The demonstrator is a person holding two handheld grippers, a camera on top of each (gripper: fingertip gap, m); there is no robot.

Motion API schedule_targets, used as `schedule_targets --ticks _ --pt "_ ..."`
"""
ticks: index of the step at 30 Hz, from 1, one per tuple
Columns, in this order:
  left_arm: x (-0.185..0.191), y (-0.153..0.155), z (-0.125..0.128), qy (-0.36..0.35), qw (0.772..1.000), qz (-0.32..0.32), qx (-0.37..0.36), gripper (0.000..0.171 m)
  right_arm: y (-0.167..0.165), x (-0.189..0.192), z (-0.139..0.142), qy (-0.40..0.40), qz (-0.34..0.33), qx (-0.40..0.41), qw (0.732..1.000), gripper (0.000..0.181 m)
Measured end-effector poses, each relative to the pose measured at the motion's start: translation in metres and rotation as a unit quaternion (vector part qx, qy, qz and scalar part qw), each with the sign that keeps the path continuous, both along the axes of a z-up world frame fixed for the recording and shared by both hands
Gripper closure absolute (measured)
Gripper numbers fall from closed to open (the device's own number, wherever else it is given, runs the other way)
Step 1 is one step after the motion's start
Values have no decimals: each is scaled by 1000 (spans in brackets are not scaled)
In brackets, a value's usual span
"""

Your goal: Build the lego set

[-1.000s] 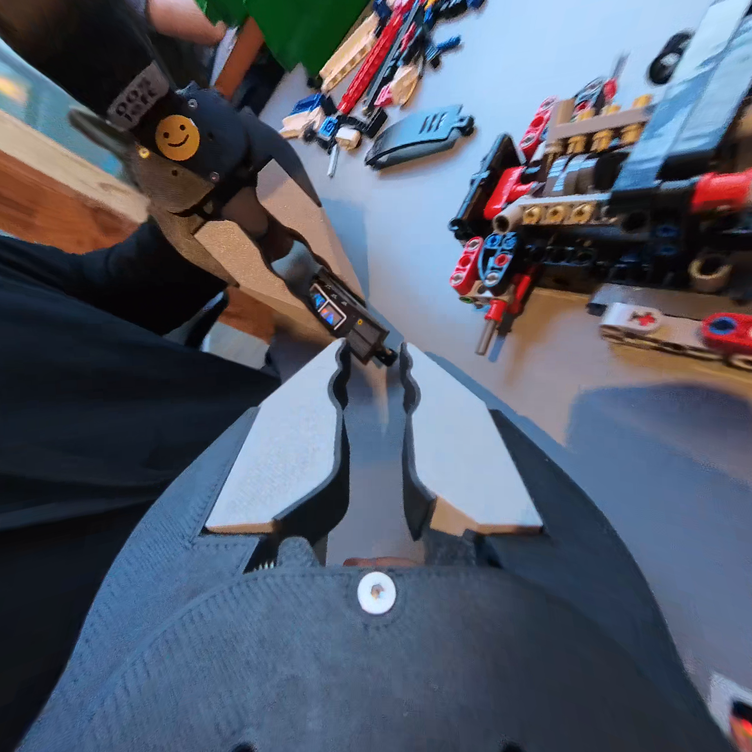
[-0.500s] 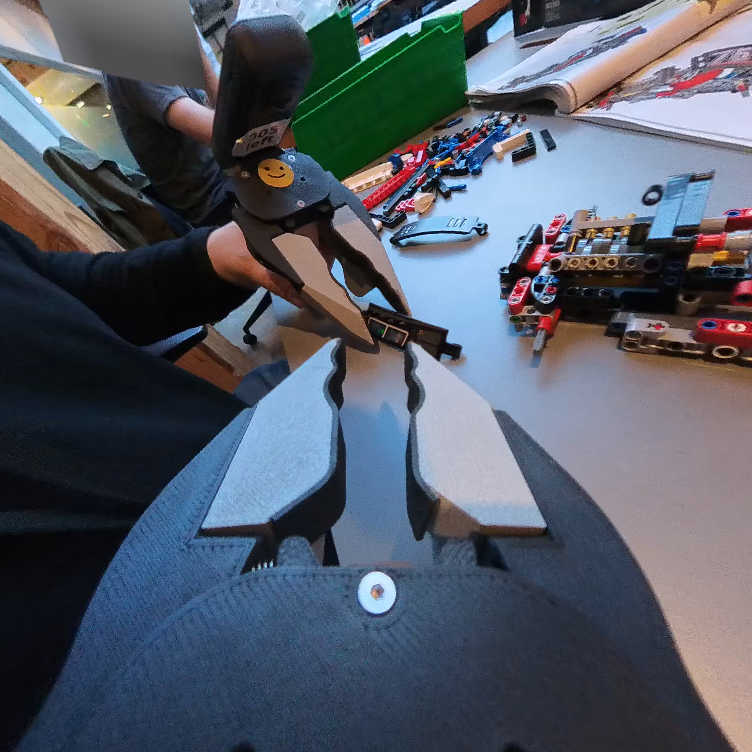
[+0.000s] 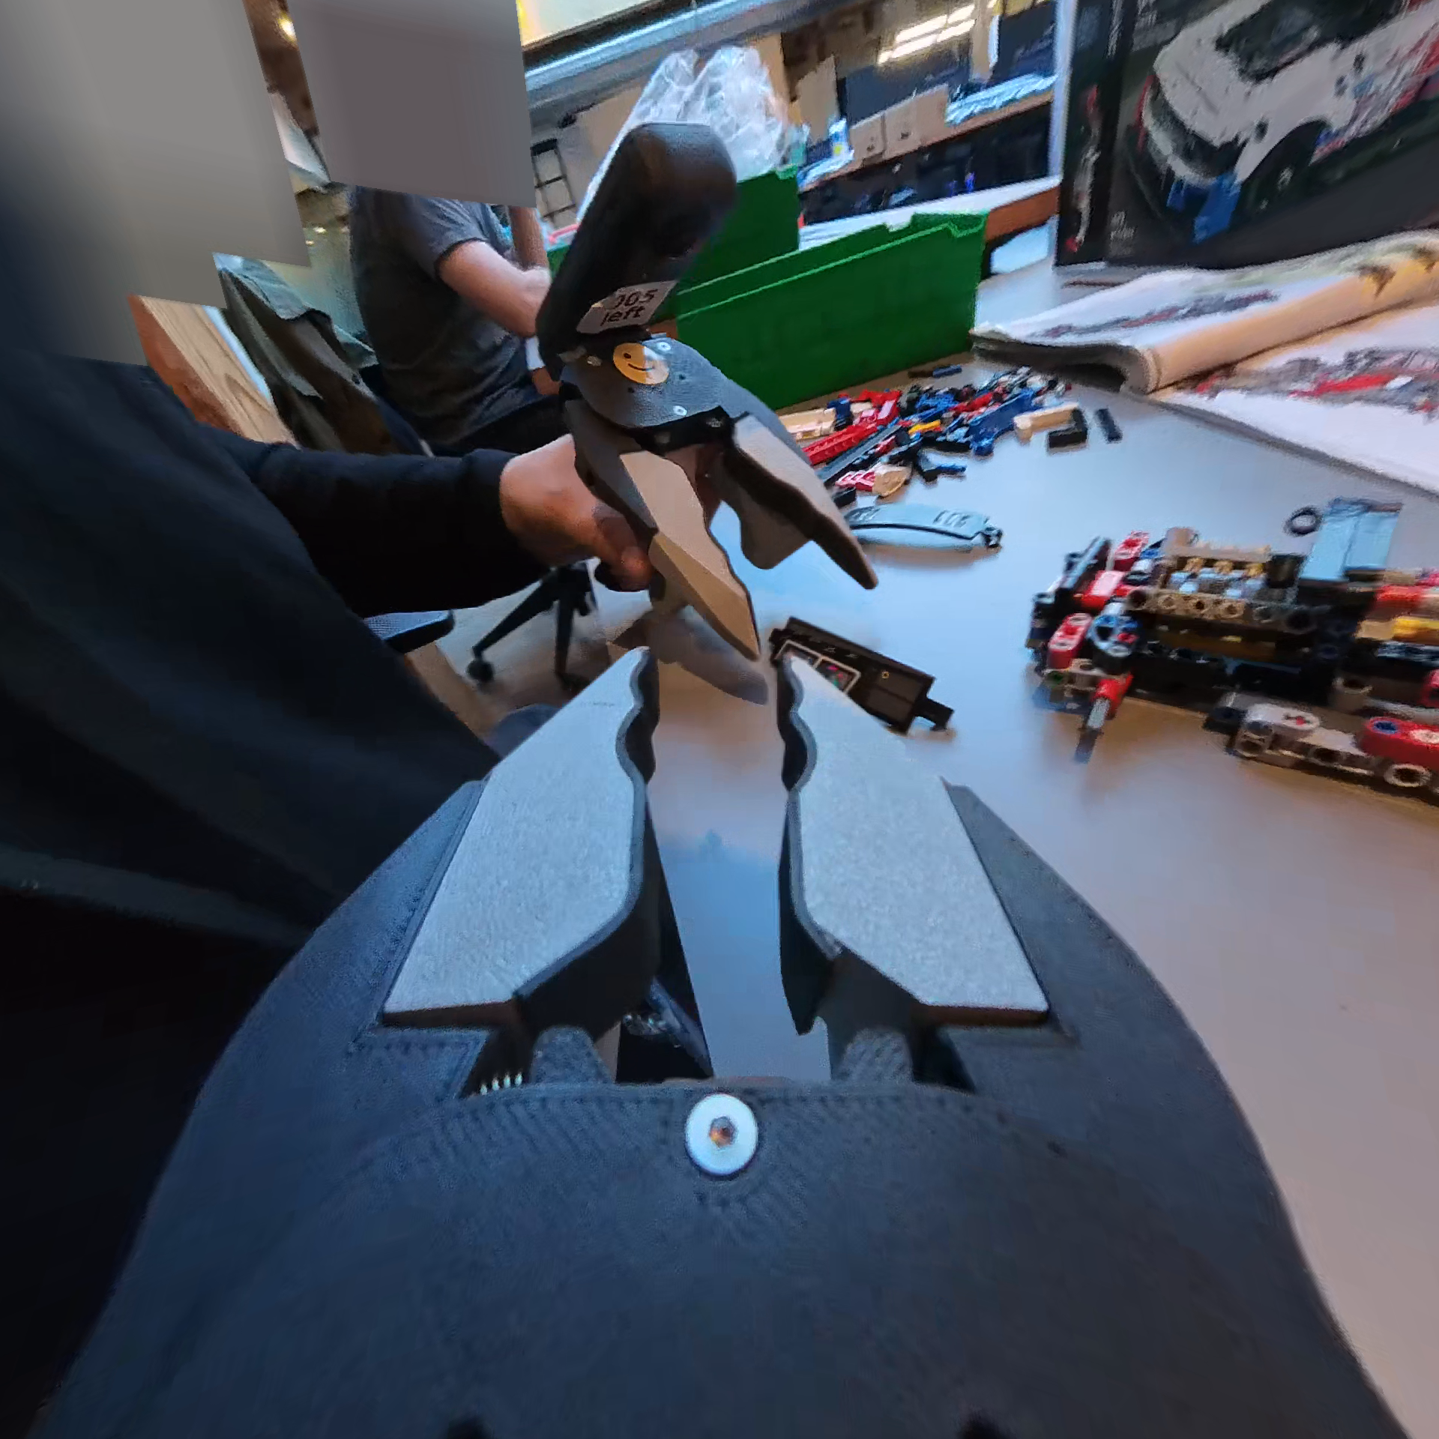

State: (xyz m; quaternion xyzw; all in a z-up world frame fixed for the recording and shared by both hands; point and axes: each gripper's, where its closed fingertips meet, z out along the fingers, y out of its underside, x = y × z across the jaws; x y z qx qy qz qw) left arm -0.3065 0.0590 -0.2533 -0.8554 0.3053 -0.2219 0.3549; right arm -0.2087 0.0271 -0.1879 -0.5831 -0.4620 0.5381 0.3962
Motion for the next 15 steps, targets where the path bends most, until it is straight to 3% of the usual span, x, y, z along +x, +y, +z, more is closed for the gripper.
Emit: schedule_targets --ticks 3,8,12,15 --pt "0 6 17 -11 998 12 57 90 10 27 12 23 -52 47 997 151" --pt "-14 14 22 17 990 38 138 89 72 135 38 56 -258 105 959 150" --pt "-24 22 26 2 983 67 170 91 117 219 28 23 -375 74 924 144" --pt "-27 26 38 -20 976 76 201 94 140 250 10 -13 -394 58 917 140"
